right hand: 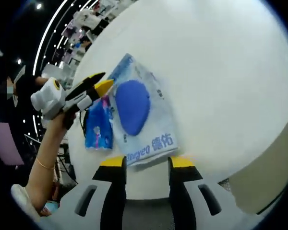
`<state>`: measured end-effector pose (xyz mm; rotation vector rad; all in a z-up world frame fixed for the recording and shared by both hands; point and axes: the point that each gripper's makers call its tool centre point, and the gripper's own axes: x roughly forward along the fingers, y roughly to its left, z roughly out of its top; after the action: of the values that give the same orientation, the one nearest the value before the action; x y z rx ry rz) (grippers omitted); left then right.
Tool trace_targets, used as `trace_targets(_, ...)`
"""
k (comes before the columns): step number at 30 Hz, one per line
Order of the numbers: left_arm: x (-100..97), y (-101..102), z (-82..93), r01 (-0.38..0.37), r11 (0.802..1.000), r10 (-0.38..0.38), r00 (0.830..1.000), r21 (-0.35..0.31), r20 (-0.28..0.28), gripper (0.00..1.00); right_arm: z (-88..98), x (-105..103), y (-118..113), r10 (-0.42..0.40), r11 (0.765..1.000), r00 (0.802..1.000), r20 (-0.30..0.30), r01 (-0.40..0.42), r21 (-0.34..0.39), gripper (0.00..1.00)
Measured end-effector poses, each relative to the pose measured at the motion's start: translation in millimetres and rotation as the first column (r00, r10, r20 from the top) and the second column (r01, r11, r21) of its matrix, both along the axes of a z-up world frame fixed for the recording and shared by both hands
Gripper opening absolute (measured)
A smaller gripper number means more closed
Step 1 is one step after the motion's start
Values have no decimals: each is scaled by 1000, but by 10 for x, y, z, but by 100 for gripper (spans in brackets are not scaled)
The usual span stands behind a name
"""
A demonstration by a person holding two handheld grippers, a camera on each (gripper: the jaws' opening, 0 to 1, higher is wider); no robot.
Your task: Arrange the tabletop items into an orderly group along one side of the table until the central work area is clear of visible clutter.
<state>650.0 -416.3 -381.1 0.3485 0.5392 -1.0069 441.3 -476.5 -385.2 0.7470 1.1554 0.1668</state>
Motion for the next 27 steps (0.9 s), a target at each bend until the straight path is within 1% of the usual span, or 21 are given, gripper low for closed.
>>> trace_targets(3,-4,-7,-57,15,1000,-14,1000,23,-13,34,-16,-20,27,-34,998,999,-29,35,43,29)
trace_targets(6,-12,-30,-52,22,1000,-22,1000,18,-19,30,-31,-30,96,-44,996,998,-51,48,76,27)
trace_targets(9,-38,-62,-73,31,999,-30,999,20,-38,25,-41,-6,160,-65,992,996,-67,72,104,24)
trace_targets(11,-67,-90,-72,49,998,-48,998,25,-31,21,-51,16,208,-70,991,995,-69,77,108,21)
trace_targets(12,-78,-104,-69,54,998,-53,998,25,-32,19,-73,4,236,-51,993,996,-79,59,105,20)
trace_targets(13,-61,-95,-78,53,998,-52,998,43,-20,19,-98,1,238,-51,994,995,-86,59,96,18)
trace_targets(14,-70,-106,-77,58,998,-57,998,40,-25,18,-113,-5,247,-51,993,994,-94,60,97,17)
trace_targets(16,-74,-109,-81,57,997,-56,998,46,-26,18,-125,-7,266,-82,988,990,-114,96,118,16)
trace_targets(19,-102,-120,-89,75,995,-74,997,63,-8,13,-132,-27,306,-111,978,983,-149,134,160,12)
trace_targets(20,-107,-125,-93,77,995,-76,997,66,-7,12,-141,-25,302,-129,973,979,-157,156,169,11)
trace_targets(21,-115,-134,-103,82,994,-82,997,71,-5,11,-140,-28,310,-148,965,973,-177,181,189,10)
trace_targets(25,-137,-155,-108,119,987,-123,992,104,33,6,-165,-15,271,-169,963,969,-179,201,178,9)
trace_targets(27,-146,-162,-113,129,983,-136,990,128,46,5,-168,19,245,-205,954,961,-183,238,180,9)
